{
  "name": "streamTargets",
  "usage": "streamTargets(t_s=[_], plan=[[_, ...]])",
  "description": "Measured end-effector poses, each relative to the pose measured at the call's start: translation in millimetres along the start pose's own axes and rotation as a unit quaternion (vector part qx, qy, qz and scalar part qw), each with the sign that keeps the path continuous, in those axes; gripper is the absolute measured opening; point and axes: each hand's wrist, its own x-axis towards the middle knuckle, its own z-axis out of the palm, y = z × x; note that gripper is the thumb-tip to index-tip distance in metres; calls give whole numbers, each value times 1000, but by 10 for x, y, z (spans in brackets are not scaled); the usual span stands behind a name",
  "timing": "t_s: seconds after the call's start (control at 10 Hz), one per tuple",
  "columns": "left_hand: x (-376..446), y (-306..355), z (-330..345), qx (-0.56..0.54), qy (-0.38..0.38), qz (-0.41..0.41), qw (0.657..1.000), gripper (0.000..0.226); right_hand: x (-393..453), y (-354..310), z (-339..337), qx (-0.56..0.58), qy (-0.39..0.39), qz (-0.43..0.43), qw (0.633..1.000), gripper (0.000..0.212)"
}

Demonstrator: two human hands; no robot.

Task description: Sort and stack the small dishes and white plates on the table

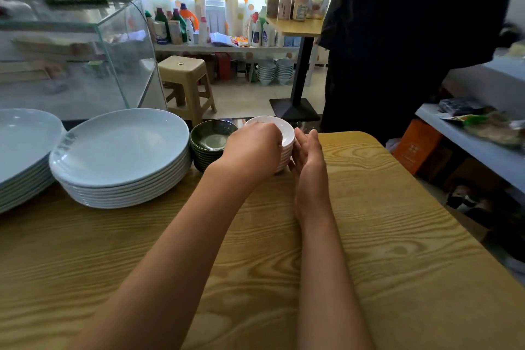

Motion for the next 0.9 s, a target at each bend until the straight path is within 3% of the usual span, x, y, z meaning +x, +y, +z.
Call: streamTargets(t_s=[0.2, 0.4, 0.6, 0.7, 0.8, 0.9], plan=[[13, -45, -20, -18, -15, -5, 1000, 20, -6, 10, 18, -8, -10, 10, 1000, 42], [8, -51, -36, -37, -13, -13, 999, 18, -13, -15, -9, 3, -19, 27, 999, 53], [17, -62, 6, -26, -25, -10, 999, 19, 64, 96, 1, -26, -1, -1, 1000, 41], [-91, -7, -27, -61, -20, -36, 997, 22, 129, 144, -38, -52, 18, -5, 998, 47], [-477, 162, -112, -152, 40, -23, 987, 25, 123, 107, -51, -58, 48, -13, 997, 37], [-949, 243, -186, -188, 82, 6, 979, 36, -23, -45, -30, -82, 140, -28, 986, 41]])
